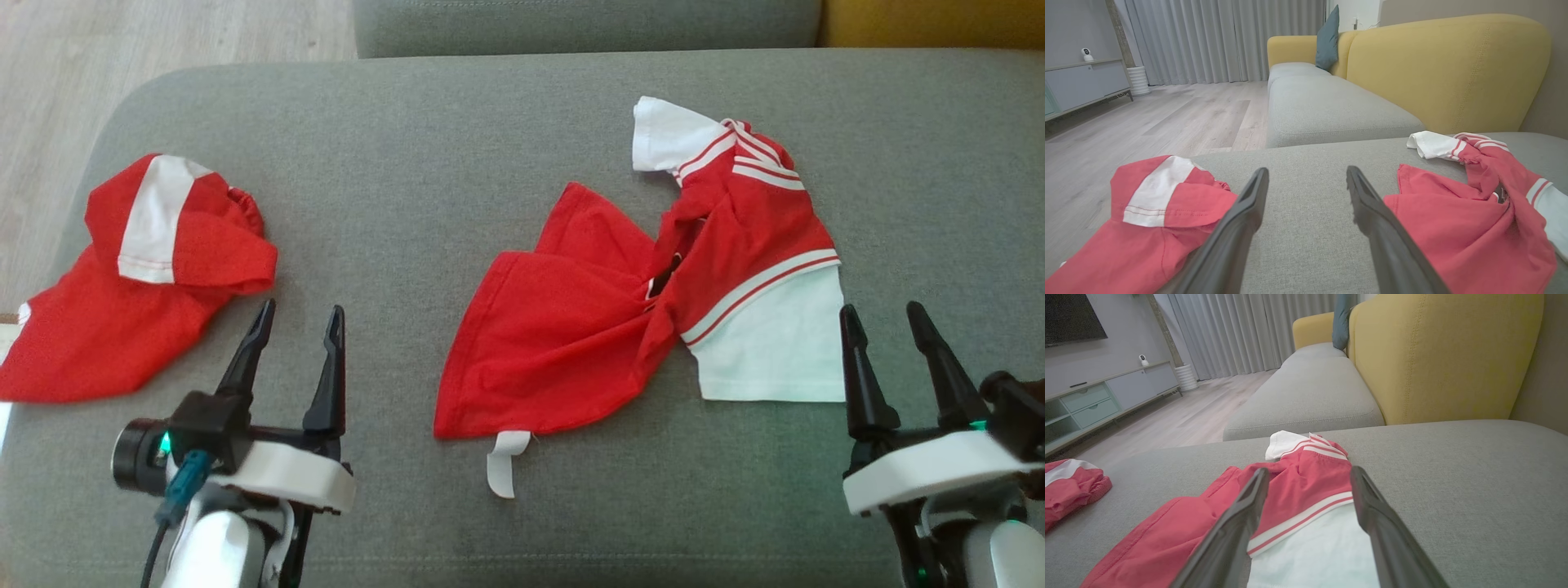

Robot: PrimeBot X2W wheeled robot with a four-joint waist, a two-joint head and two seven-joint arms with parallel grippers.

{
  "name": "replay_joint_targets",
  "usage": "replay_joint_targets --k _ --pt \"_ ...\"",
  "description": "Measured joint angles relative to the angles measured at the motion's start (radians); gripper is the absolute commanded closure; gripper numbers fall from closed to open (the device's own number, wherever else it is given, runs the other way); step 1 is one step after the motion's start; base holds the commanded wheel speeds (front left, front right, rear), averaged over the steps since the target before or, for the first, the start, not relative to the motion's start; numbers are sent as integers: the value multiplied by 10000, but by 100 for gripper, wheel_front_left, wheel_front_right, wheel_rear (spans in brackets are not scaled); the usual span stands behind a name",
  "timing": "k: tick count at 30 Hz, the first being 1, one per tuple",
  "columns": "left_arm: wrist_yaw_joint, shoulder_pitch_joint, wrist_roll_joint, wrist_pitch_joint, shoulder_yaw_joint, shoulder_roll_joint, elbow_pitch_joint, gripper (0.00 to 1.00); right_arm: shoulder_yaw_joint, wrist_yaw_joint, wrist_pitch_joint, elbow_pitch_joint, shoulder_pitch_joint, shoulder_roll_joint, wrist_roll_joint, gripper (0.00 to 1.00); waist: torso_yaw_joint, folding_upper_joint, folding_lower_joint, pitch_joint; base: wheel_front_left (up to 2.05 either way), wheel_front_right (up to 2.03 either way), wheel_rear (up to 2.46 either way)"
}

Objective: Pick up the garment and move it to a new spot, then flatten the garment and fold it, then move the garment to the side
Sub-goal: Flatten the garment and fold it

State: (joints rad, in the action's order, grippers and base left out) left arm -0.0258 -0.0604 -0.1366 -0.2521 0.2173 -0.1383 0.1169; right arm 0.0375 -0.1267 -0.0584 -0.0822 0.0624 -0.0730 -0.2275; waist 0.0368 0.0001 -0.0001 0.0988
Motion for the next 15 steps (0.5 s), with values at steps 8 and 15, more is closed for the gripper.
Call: replay_joint_targets --k 8,15 --pt "-2 -4 2 69 98 -104 -71 0 33 0 -199 -198 1 27 92 0 77 0 0 112 0 0 0" --pt "809 -197 -343 1350 1078 113 581 0 23 0 -362 -245 54 40 163 0 45 0 0 413 0 0 0"
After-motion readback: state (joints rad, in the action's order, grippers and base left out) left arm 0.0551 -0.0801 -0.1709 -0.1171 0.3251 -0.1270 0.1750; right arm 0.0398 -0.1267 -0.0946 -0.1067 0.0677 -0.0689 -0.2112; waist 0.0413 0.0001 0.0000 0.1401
